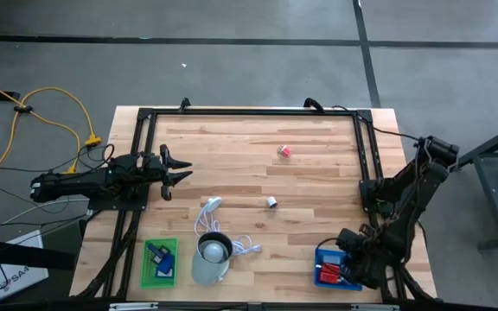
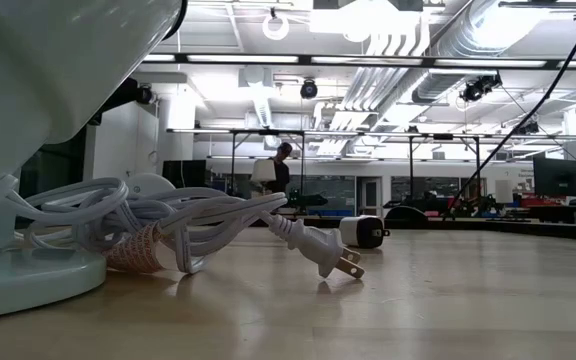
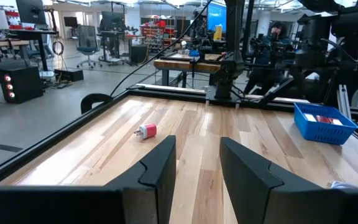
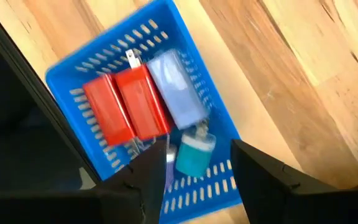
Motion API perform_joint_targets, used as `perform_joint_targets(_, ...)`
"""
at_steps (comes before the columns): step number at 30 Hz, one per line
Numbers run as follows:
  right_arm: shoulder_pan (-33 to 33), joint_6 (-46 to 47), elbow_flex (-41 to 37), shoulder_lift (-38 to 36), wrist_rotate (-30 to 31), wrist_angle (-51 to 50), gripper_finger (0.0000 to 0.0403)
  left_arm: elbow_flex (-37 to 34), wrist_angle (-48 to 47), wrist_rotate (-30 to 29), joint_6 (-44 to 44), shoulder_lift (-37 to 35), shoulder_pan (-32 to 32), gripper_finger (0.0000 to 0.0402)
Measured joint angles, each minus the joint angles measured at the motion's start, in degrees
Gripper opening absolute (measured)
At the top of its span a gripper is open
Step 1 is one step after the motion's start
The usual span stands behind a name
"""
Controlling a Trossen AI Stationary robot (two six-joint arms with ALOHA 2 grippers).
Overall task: Pick & Place Office items
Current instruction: Put the pink charger adapter into the blue basket
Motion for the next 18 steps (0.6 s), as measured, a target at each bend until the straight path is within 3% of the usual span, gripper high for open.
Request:
perform_joint_targets(5, -5.18, -6.59, 0.02, 0.00, -0.02, 0.03, 0.0164, 0.00, 0.00, 0.02, -0.02, 0.00, -0.01, 0.0120)
perform_joint_targets(18, -26.66, -35.89, 0.02, 0.02, -0.52, 5.02, 0.0164, 0.00, 0.00, 0.00, -0.02, -0.01, -0.02, 0.0120)
